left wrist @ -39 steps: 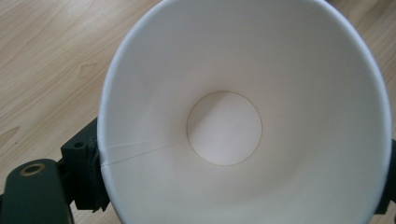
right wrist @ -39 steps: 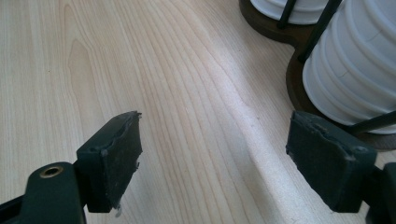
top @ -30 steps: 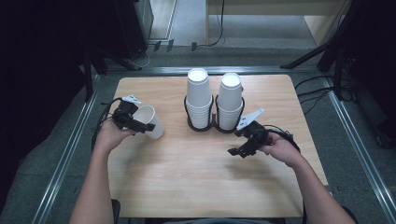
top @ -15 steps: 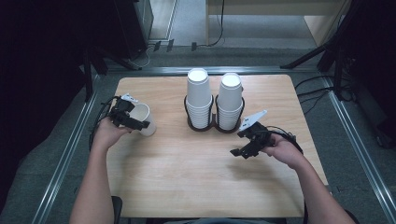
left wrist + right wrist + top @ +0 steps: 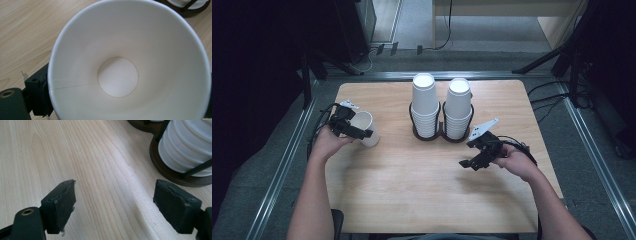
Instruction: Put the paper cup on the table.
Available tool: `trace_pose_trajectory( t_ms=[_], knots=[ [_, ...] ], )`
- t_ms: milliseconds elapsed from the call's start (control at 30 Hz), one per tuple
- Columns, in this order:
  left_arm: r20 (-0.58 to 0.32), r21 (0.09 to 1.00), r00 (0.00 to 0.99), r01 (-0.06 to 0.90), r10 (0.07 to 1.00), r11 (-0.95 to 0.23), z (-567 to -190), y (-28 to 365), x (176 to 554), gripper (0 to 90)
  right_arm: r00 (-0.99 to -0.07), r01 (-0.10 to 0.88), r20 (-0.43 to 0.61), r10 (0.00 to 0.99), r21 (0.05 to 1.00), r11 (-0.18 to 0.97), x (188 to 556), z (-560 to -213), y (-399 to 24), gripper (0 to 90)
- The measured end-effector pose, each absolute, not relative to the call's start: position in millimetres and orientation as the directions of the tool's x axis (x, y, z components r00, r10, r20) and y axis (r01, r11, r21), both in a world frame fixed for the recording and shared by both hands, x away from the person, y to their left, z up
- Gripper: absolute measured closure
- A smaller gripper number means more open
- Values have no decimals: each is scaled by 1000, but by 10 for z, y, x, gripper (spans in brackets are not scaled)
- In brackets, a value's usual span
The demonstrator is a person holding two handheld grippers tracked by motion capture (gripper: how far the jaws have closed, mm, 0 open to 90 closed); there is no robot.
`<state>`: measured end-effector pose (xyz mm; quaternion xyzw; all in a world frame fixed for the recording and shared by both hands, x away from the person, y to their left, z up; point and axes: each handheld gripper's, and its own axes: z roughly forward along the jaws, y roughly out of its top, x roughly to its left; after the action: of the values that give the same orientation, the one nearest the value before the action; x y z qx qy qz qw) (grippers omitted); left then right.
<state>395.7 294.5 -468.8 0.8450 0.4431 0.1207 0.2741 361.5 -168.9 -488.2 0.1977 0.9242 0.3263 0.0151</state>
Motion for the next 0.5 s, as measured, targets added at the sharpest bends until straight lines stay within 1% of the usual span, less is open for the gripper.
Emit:
trace_pose_trajectory(
  t_ms=[67,133,333,500],
  knots=[
    [-47,572,574,686,817,-450,-4689,2935,3951,42,-921,357,101,378,609,708,3616,-4880,-1692,181],
    [-24,573,570,681,821,-456,-4688,2916,3943,42,-921,357,100,377,609,709,3617,-4881,-1693,180],
    [-6,568,557,686,831,-455,-4690,2855,3936,43,-921,357,99,378,609,709,3618,-4881,-1695,181],
    [-19,560,564,690,825,-459,-4691,2857,3937,39,-921,354,95,377,606,713,3614,-4884,-1694,181]
  ],
)
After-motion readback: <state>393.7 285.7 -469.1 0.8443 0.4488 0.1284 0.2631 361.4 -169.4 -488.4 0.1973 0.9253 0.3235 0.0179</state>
